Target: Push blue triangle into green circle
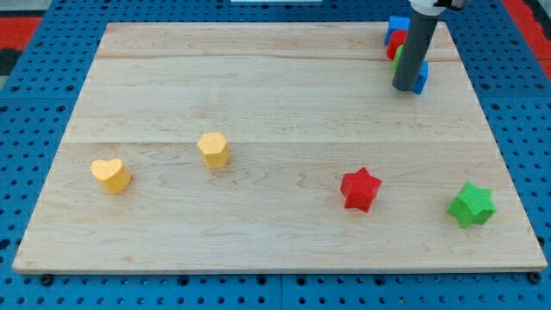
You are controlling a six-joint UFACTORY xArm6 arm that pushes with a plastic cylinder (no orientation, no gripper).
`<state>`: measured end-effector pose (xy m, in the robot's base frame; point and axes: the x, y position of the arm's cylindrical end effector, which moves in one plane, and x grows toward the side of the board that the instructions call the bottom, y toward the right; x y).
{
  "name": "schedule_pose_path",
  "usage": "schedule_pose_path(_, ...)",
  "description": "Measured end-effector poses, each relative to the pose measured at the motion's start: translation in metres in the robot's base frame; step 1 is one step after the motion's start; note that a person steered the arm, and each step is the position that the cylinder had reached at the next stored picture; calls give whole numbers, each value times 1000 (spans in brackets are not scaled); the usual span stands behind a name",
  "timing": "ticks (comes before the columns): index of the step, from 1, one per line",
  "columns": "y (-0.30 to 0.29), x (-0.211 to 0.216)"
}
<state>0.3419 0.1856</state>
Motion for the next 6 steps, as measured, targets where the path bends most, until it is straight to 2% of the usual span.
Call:
schedule_pose_path(1,0,17)
schedule_pose_path(2,36,30)
schedule_pose_path(3,65,25)
schedule_pose_path(5,22,8)
schedule_pose_path(6,23,8)
